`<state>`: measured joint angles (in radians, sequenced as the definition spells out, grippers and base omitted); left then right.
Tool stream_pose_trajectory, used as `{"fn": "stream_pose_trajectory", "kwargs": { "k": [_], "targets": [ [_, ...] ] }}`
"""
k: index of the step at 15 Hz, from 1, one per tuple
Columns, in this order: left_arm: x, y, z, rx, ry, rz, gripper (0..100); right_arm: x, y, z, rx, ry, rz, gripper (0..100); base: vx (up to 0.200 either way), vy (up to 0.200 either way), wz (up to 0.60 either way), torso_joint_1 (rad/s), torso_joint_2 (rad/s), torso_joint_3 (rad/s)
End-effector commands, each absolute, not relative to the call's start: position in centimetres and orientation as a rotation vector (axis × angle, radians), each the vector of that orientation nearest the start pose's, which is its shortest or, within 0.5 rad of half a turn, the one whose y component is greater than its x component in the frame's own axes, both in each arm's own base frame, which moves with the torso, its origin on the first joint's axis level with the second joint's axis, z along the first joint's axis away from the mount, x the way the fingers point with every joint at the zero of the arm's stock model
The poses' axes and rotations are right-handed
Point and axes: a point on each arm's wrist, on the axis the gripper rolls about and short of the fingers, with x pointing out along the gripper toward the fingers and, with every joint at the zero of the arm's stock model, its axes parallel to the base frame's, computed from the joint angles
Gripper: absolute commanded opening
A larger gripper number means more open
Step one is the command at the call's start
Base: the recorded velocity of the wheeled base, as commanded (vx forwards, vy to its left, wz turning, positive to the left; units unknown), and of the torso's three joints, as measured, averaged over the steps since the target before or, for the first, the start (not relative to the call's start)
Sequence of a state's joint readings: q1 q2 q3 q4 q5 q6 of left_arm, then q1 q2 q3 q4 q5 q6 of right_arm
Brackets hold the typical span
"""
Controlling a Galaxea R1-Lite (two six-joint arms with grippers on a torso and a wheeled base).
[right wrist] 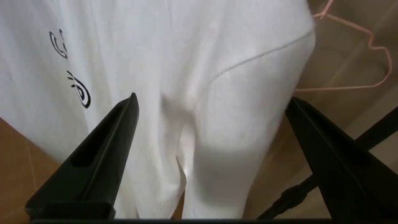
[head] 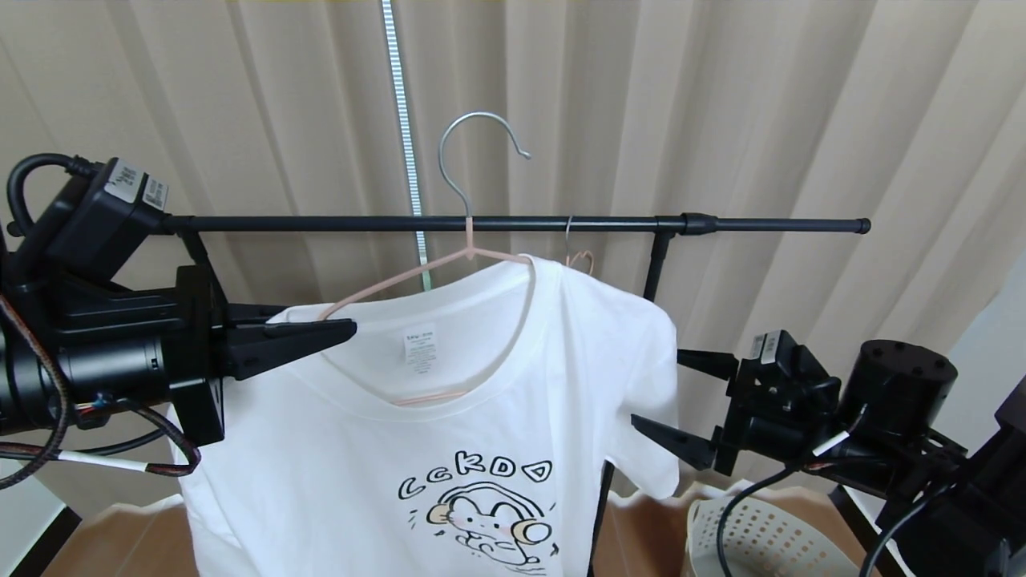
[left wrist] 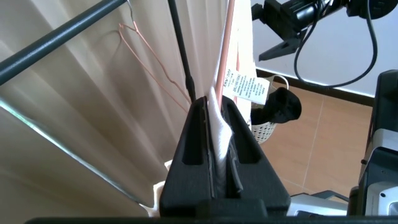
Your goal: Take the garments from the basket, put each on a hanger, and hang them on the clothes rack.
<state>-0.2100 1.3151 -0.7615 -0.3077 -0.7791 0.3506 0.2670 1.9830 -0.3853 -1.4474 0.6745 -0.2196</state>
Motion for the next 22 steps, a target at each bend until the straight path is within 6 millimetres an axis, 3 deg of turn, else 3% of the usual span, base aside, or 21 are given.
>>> {"fn": "stream_pose_trajectory", "kwargs": {
  "k": [1,3,4,15,22],
  "targets": [
    [19.7,-5.8,24.0,0.248,0.068,-1.014,0,28.1,9.0,7.5,-0.167,0.071,0.948,100,0.0,0.0,0.0,0.0,0.0,0.0],
    [19.7,-5.8,24.0,0.25,0.067,-1.014,0,28.3,9.0,7.6,-0.167,0.063,0.943,100,0.0,0.0,0.0,0.0,0.0,0.0],
    [19.7,-5.8,24.0,0.249,0.066,-1.014,0,28.5,9.0,7.8,-0.167,0.056,0.939,0,0.0,0.0,0.0,0.0,0.0,0.0],
    [19.5,-5.8,24.2,0.25,0.054,-1.011,0,30.4,5.5,9.1,-0.173,0.003,0.809,0,0.0,0.0,0.0,0.0,0.0,0.0],
    [19.6,-5.8,24.2,0.25,0.054,-1.011,0,30.7,5.2,9.7,-0.143,-0.006,0.796,0,0.0,0.0,0.0,0.0,0.0,0.0]
  ]
}}
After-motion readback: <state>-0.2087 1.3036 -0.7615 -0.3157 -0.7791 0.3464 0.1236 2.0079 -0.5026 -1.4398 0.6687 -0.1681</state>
